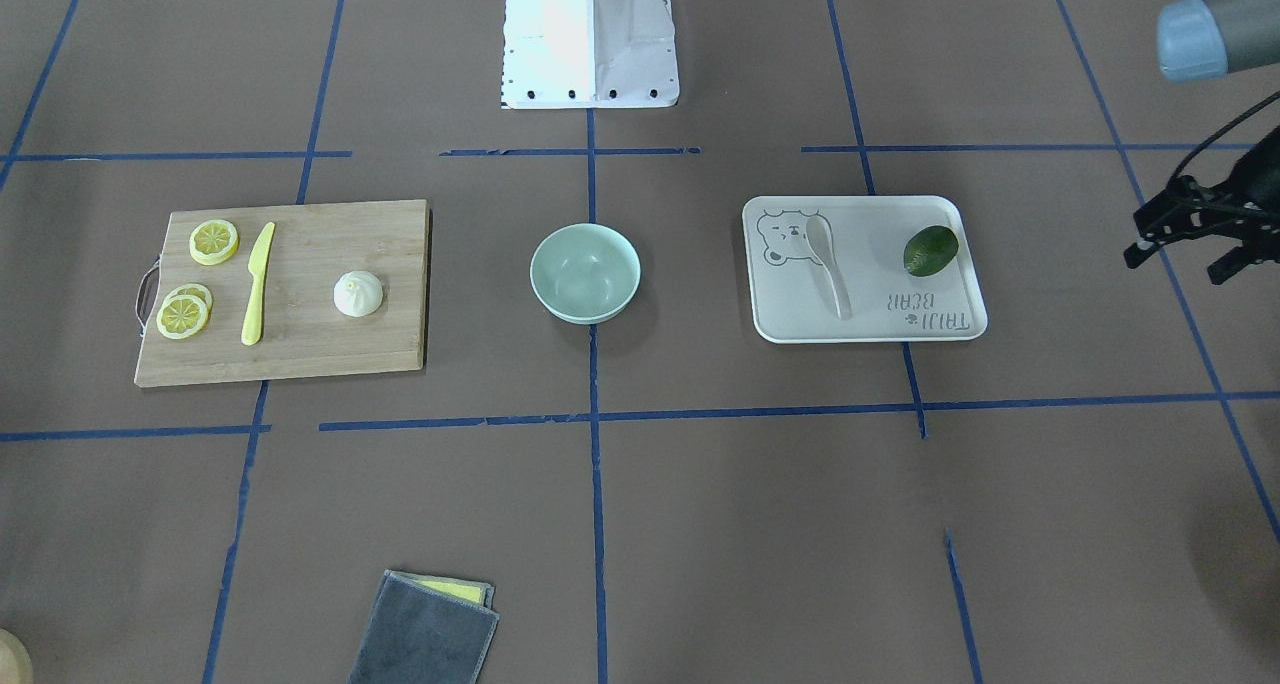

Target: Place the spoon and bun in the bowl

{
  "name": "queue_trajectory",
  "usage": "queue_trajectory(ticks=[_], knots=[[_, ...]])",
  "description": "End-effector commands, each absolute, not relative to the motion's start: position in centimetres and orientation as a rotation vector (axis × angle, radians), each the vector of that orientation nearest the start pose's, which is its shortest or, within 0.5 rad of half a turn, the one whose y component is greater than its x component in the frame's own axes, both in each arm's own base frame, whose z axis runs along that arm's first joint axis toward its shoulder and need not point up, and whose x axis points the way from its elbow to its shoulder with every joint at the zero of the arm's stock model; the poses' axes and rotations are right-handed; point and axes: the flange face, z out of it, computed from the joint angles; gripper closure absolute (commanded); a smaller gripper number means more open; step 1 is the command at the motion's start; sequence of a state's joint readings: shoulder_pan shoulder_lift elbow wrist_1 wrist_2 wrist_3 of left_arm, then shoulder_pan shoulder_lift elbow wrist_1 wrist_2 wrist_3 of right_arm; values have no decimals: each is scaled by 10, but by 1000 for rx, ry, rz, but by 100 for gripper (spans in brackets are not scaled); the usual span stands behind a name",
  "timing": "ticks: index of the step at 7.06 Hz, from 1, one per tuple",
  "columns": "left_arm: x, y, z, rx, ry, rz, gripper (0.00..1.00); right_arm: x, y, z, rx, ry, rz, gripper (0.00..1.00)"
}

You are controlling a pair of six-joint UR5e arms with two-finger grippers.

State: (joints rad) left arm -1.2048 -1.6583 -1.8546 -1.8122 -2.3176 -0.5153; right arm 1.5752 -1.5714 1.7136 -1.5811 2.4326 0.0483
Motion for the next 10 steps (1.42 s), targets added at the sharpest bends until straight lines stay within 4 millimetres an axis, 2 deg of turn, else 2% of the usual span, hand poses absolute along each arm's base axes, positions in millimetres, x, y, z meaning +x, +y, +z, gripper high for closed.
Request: queue_trajectory(ticks=[1,2,3,4,5,6,7,9,10], knots=[[212,-491,402,167,972,-3,0,51,-511,566,120,-867,-16,0],[248,-478,396,170,979,-61,0,44,-512,562,109,-869,-1,0],[294,-463,389,154,971,-103,0,36,-514,549,107,-873,23,0],[337,-450,376,173,955,-135,0,19,-515,526,109,-883,57,0],[371,-447,377,164,936,-168,1,-4,-514,504,94,-898,86,0],[392,-442,379,168,916,-187,3,-17,-512,488,91,-907,89,0],[403,-436,385,178,897,-183,6,-20,-511,484,93,-912,87,0],[429,-423,396,190,855,-193,14,-25,-510,480,93,-916,75,0],[433,-419,399,185,847,-188,18,-28,-510,480,91,-915,71,0]])
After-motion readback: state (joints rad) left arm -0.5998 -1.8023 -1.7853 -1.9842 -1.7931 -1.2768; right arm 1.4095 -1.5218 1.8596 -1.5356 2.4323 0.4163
